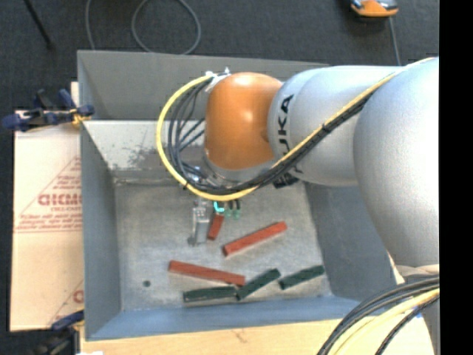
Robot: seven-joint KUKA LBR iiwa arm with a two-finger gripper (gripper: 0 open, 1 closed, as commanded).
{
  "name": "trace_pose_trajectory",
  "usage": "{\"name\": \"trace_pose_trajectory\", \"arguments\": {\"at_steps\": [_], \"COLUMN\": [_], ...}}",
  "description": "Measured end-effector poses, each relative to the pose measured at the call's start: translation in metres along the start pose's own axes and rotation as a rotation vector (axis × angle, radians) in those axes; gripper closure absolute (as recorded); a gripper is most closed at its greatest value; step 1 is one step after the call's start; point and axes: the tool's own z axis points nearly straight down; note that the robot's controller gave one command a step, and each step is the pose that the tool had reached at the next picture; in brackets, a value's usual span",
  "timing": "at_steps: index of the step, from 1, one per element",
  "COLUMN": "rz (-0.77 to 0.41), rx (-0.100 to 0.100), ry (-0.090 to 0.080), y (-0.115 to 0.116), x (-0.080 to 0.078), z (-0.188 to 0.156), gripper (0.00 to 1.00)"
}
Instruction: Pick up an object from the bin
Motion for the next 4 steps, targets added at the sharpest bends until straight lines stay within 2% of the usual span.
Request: {"name": "trace_pose_trajectory", "arguments": {"at_steps": [1, 2, 4], "rz": [-0.023, 0.026, 0.036], "rx": [0.001, 0.0, -0.002], "ry": [0.004, -0.004, -0.008], "y": [-0.004, -0.031, -0.032], "x": [0.073, 0.065, 0.064], "z": [0.08, 0.075, 0.075], "gripper": [0.0, 0.0, 0.0]}}
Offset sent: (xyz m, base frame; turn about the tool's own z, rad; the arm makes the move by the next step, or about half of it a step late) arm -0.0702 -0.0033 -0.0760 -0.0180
